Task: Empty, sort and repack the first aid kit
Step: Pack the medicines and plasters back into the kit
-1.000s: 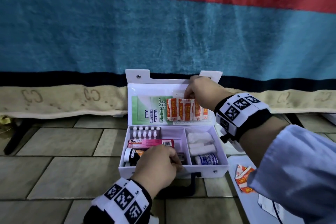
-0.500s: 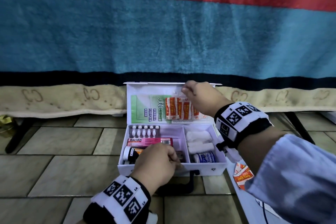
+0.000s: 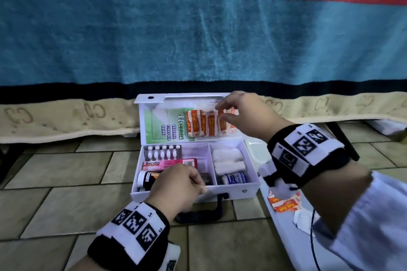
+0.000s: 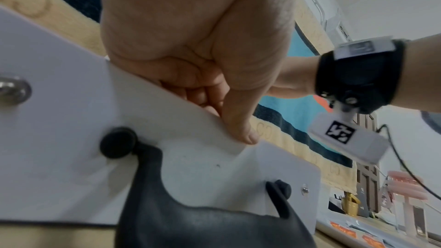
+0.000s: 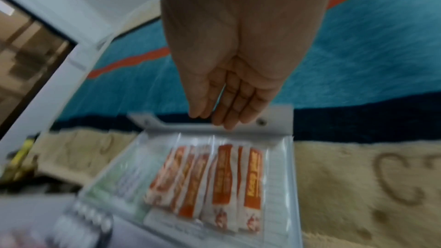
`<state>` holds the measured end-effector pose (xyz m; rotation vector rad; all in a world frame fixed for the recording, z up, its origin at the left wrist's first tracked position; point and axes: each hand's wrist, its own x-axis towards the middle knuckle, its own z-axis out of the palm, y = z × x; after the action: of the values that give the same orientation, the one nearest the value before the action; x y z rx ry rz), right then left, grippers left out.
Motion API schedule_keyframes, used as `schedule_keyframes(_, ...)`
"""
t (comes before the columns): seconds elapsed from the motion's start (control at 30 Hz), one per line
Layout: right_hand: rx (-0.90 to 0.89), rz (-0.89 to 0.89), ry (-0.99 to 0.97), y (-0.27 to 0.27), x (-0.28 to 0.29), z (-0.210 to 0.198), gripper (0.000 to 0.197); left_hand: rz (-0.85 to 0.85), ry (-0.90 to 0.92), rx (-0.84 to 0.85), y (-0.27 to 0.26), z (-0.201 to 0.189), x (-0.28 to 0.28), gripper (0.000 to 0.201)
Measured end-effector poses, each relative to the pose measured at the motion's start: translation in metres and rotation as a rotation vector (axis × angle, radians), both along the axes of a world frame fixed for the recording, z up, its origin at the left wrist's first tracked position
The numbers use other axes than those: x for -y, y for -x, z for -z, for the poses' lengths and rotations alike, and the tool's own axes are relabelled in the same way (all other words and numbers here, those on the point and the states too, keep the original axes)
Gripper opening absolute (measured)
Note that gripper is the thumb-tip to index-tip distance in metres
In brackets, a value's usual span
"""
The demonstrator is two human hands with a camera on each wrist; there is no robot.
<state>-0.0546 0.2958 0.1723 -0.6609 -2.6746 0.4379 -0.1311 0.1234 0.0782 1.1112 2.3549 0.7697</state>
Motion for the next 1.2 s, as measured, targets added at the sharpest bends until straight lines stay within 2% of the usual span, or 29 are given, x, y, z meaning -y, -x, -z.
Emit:
schedule_keyframes(0.07, -0.086, 0.008, 0.079, -0.030, 0.000, -0.008, 0.016, 0.016, 0.008, -0.010, 0.001, 0.000, -0.001, 0.029)
schedule_keyframes(0.13, -0.046, 0.066, 0.144, -0.069, -0.007, -0.012, 0.012, 0.014, 0.020, -0.010, 0.000, -0.001, -0.002, 0.027)
schedule_keyframes(0.23, 0.233, 0.213, 0.140, -0.131, -0.021, -0.001, 0.013, 0.010, 0.032, -0.046, -0.002, -0.003, -0.001, 0.025)
schedule_keyframes(0.37, 0.644, 0.336, 0.104, -0.193, -0.024, 0.038, 0.027, 0.029, 0.053, -0.144, -0.009, -0.008, -0.001, 0.022)
schedule_keyframes(0.47, 0.765, 0.310, 0.146, -0.214, -0.013, 0.063, 0.040, 0.044, 0.080, -0.203, -0.013, -0.012, -0.002, 0.023)
schedule_keyframes(0.57, 0.734, 0.325, 0.150, -0.217, -0.002, 0.080, 0.053, 0.047, 0.147, -0.373, -0.025, -0.018, -0.004, 0.019)
schedule_keyframes(0.63, 0.736, 0.333, 0.128, -0.215, 0.000, 0.086, 0.059, 0.056, 0.070, -0.462, -0.042, -0.023, -0.008, 0.015)
schedule_keyframes(0.73, 0.729, 0.343, 0.136, -0.212, -0.001, 0.087, 0.060, 0.206, -0.099, -0.414, -0.075, -0.026, -0.024, 0.014)
schedule_keyframes(0.8, 0.725, 0.349, 0.133, -0.211, -0.001, 0.086, 0.059, 0.351, -0.116, -0.377, -0.098, -0.022, -0.040, 0.008)
schedule_keyframes(0.87, 0.722, 0.354, 0.130, -0.211, 0.000, 0.086, 0.058, 0.471, -0.078, -0.389, -0.117, -0.013, -0.058, 0.004)
schedule_keyframes(0.97, 0.714, 0.366, 0.126, -0.213, 0.001, 0.087, 0.059, 0.582, 0.079, -0.461, -0.135, 0.001, -0.084, 0.022)
schedule_keyframes(1.1, 0.685, 0.374, 0.143, -0.217, 0.000, 0.086, 0.060, 0.628, 0.303, -0.506, -0.138, 0.014, -0.108, 0.038)
schedule_keyframes(1.2, 0.677, 0.370, 0.151, -0.217, -0.002, 0.085, 0.060, 0.624, 0.365, -0.505, -0.138, 0.020, -0.115, 0.043)
